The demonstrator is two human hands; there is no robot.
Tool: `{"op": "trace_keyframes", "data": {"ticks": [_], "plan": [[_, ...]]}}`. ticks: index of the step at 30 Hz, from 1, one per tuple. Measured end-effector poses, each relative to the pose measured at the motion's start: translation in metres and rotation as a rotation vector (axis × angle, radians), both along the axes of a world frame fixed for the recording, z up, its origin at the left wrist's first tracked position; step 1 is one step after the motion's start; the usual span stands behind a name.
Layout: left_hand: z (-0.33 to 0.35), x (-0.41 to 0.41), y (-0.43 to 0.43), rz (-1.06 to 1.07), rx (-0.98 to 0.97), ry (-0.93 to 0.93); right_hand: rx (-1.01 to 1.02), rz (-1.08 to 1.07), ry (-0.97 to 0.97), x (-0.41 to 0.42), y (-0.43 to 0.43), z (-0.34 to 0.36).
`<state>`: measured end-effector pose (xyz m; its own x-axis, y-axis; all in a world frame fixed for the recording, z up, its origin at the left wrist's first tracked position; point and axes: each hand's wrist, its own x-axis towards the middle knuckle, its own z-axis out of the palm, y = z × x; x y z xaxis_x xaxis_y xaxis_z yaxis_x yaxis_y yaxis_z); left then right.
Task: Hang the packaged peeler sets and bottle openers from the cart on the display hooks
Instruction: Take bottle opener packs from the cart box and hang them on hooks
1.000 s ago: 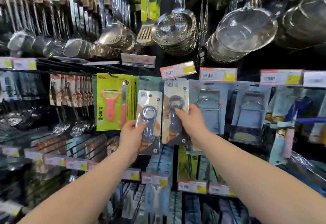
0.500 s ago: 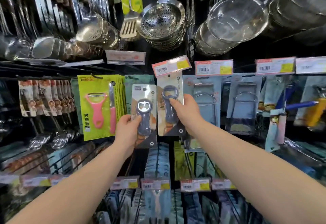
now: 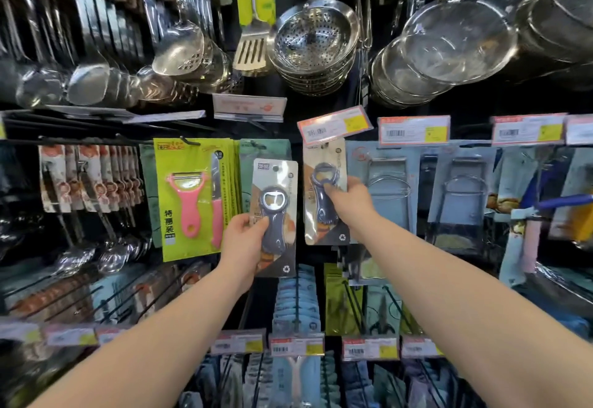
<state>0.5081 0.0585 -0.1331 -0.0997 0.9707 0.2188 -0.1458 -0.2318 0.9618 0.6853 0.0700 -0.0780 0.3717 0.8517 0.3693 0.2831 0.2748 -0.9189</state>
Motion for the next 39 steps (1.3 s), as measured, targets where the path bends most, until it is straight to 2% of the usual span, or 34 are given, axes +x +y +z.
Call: {"op": "trace_keyframes", "data": {"ticks": [4,7,10,13,16,20,27,34,39], "plan": [[-0.003,-0.004,0.005,0.002,-0.009,-0.007,-0.062,-0.010,-0.128,0.000,0.007,-0.007],[-0.004,-0.002,0.005,-0.013,0.015,-0.016,-0.066,-0.110,-0.266,-0.001,0.001,-0.013],[-0.001,0.006,0.004,-0.046,0.026,-0.027,0.020,-0.059,-0.244,-0.007,-0.014,-0.017],[0.006,0.020,0.000,-0.086,0.065,-0.034,-0.041,0.095,-0.179,-0.017,-0.029,-0.020],[0.014,0.037,-0.005,-0.114,0.114,-0.018,0.055,0.030,-0.235,-0.019,-0.038,-0.020],[0.024,0.053,-0.010,-0.142,0.138,-0.021,0.131,-0.035,-0.183,-0.009,-0.044,-0.017],[0.031,0.067,-0.015,-0.219,0.119,-0.046,0.132,-0.064,-0.184,0.004,-0.046,-0.013],[0.035,0.071,-0.009,-0.167,0.161,-0.031,0.152,-0.061,-0.194,0.007,-0.042,-0.008],[0.030,0.069,-0.011,-0.187,0.141,-0.117,0.153,-0.029,-0.185,0.004,-0.038,-0.012]]}}
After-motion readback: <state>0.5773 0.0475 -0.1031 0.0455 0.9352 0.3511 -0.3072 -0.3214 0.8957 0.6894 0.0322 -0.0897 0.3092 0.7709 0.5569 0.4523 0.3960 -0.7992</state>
